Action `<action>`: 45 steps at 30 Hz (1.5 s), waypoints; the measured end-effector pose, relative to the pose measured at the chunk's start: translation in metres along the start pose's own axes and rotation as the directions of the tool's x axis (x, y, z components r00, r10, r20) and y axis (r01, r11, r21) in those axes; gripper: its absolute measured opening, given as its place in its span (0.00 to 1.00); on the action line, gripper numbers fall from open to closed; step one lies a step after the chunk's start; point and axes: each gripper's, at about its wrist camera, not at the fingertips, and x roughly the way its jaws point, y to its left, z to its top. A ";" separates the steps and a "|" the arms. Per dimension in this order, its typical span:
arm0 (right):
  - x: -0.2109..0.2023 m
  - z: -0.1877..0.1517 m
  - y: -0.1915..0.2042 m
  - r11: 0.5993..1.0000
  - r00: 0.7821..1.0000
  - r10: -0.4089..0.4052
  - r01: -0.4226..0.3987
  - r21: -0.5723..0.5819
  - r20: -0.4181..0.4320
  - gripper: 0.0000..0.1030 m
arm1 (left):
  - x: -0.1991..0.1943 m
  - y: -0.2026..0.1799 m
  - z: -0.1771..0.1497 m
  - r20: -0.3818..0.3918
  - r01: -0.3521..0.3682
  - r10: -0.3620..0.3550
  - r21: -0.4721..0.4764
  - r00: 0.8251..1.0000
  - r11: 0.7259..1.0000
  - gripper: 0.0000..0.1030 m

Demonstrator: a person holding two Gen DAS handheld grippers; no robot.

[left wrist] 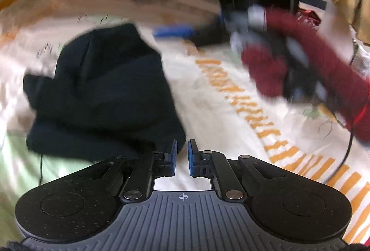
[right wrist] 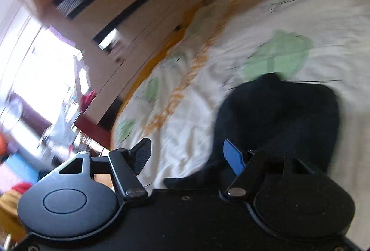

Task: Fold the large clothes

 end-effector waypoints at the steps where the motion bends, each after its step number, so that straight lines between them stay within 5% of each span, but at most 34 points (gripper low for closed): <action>1: -0.010 -0.003 -0.007 1.000 0.999 -0.028 0.028 0.007 0.025 0.71 | -0.002 0.000 0.004 0.017 -0.001 0.001 0.008 1.000 1.000 0.16; 2: -0.018 -0.006 -0.013 0.998 0.996 -0.067 0.066 0.016 0.053 0.72 | -0.002 -0.001 0.009 0.034 -0.004 0.004 0.014 0.999 1.000 0.27; 7: -0.053 -0.024 -0.040 0.979 0.968 -0.197 0.187 0.078 0.155 0.78 | 0.004 0.001 0.028 0.084 -0.050 0.048 0.028 0.995 0.998 0.34; 8: -0.057 -0.029 -0.043 0.975 0.961 -0.219 0.208 0.083 0.170 0.79 | 0.011 0.000 0.030 0.089 -0.060 0.058 0.026 0.994 0.998 0.42; 9: -0.061 -0.031 -0.045 0.970 0.953 -0.240 0.228 0.084 0.184 0.84 | 0.014 0.002 0.033 0.093 -0.072 0.069 0.024 0.993 0.997 0.52; 11: -0.070 -0.039 -0.051 0.964 0.944 -0.264 0.253 0.081 0.199 0.94 | 0.020 0.009 0.039 0.102 -0.101 0.098 0.022 0.990 0.995 0.56; 18: -0.061 -0.050 -0.044 0.945 0.929 -0.321 0.326 0.004 0.187 0.99 | 0.026 0.040 0.050 0.130 -0.233 0.231 0.000 0.964 0.972 0.58; 22: -0.051 -0.059 -0.037 0.933 0.930 -0.337 0.351 -0.078 0.149 0.99 | 0.042 0.069 0.037 -0.003 -0.319 0.319 -0.022 0.948 0.947 0.57; 24: -0.043 -0.062 -0.031 0.926 0.930 -0.342 0.357 -0.118 0.134 0.99 | 0.047 0.086 0.021 -0.064 -0.315 0.311 -0.058 0.948 0.947 0.57; 38: 0.035 -0.011 -0.004 0.873 0.916 -0.382 0.402 -0.276 0.126 0.99 | 0.045 0.095 0.007 -0.027 -0.291 0.289 -0.082 0.957 0.953 0.57; 43: 0.086 0.021 -0.018 0.847 0.885 -0.461 0.462 -0.263 0.070 0.99 | 0.043 0.092 0.003 -0.007 -0.298 0.299 -0.071 0.954 0.952 0.57; 45: 0.112 0.031 -0.030 0.809 0.841 -0.540 0.526 -0.261 0.021 1.00 | 0.042 0.091 0.003 -0.003 -0.300 0.301 -0.066 0.954 0.952 0.57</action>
